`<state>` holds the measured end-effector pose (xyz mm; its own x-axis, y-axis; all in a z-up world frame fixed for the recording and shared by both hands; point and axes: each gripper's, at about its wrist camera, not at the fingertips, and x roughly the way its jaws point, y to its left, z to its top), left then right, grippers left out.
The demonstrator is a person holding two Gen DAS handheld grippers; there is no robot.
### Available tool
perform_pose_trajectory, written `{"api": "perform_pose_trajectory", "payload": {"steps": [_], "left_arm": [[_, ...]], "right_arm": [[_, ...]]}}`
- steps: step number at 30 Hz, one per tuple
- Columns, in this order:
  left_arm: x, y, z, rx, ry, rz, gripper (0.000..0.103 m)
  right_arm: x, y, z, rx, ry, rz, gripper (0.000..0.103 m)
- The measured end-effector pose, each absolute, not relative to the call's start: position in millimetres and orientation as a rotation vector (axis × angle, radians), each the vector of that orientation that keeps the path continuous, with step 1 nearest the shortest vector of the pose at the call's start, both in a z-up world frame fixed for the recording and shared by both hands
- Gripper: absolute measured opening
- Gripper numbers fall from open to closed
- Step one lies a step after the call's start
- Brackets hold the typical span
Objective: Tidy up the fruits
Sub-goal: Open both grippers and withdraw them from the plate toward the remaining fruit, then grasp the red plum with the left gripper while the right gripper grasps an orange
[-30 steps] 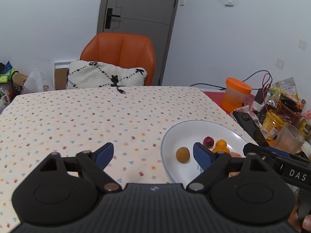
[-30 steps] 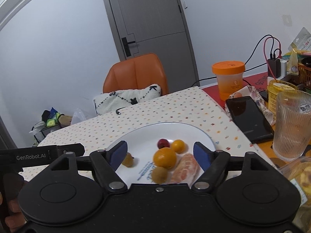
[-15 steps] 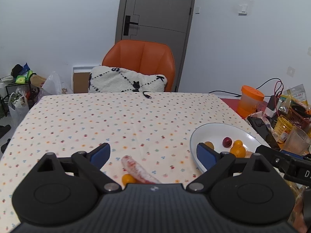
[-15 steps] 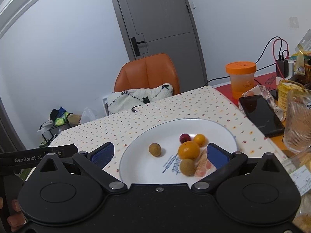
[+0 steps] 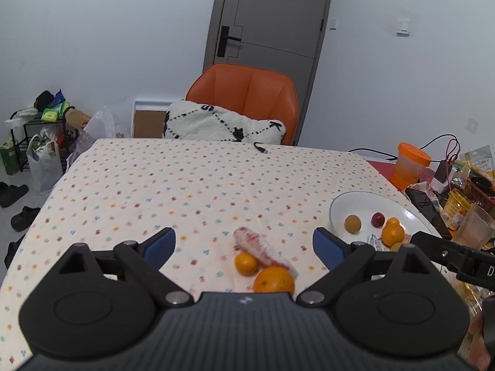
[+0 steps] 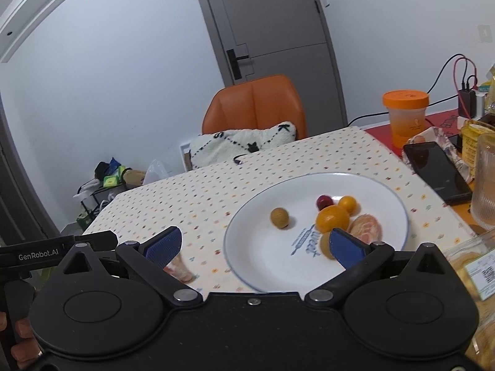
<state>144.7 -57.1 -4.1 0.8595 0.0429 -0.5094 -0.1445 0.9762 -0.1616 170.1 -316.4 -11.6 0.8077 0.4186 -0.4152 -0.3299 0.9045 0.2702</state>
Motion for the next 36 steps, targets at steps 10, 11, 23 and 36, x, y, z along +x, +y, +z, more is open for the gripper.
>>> {"api": "perform_pose_trajectory", "payload": {"steps": [10, 11, 23, 36], "left_arm": [[125, -38, -18, -0.228, 0.531, 0.124, 0.094], [123, -37, -20, -0.230, 0.530, 0.126, 0.094], [112, -21, -37, -0.284, 0.548, 0.126, 0.087], [118, -28, -57, -0.312, 0.595, 0.021, 0.069]], "right_arm": [[160, -293, -22, 0.162, 0.523, 0.463, 0.103], [159, -291, -23, 0.159, 0.526, 0.470, 0.103], [153, -271, -30, 0.122, 0.541, 0.517, 0.090], [157, -255, -36, 0.097, 0.593, 0.562, 0.068]]}}
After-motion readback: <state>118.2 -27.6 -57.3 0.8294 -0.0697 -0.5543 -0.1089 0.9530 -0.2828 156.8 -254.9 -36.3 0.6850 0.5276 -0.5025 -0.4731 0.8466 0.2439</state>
